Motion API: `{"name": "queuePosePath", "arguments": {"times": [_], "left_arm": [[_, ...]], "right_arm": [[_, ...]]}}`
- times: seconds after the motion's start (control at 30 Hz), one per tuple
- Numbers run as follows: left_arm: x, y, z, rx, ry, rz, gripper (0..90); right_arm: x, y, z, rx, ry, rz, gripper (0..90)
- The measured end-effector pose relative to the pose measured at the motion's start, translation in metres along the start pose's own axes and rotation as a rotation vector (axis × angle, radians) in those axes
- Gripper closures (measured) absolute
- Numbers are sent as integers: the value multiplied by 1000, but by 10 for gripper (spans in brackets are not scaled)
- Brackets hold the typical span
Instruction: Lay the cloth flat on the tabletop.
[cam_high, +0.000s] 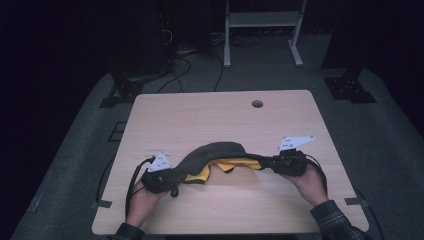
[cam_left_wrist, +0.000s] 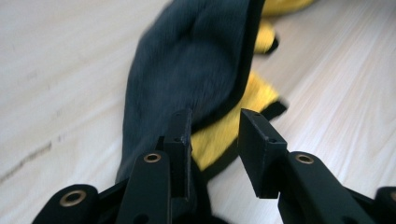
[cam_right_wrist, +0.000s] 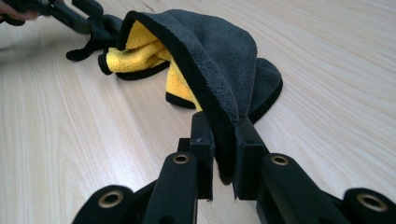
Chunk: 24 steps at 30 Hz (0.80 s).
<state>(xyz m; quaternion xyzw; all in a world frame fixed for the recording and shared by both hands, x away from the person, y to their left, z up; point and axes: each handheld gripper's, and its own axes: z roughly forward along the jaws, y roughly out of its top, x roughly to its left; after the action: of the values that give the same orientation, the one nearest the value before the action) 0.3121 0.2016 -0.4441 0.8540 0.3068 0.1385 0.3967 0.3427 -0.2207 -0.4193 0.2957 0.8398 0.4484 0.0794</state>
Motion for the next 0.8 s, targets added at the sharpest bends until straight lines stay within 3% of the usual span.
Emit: {"name": "queuePosePath", "arguments": {"times": [0.17, 0.27, 0.4, 0.47, 0.63, 0.73, 0.8], "left_arm": [[2, -12, -2, 49, 24, 0, 592], [3, -18, 0, 79, 16, 1, 554], [0, -21, 7, 144, 30, 47, 531], [-2, -19, 8, 163, 51, 65, 572], [4, -20, 4, 164, 50, 29, 783], [5, -18, 0, 155, 51, 23, 814], [8, -15, -10, 99, 24, 0, 827]], "right_arm": [[-1, -1, 1, 10, -4, -2, 802], [-2, -1, 1, 11, -3, 0, 802], [-2, -1, 1, 15, -7, 0, 802], [-2, -1, 0, 18, -12, -2, 802], [-4, -2, -1, 15, -16, 0, 803], [-5, -2, -3, 13, -19, 2, 803], [-6, -2, -6, 8, -18, 8, 805]]}}
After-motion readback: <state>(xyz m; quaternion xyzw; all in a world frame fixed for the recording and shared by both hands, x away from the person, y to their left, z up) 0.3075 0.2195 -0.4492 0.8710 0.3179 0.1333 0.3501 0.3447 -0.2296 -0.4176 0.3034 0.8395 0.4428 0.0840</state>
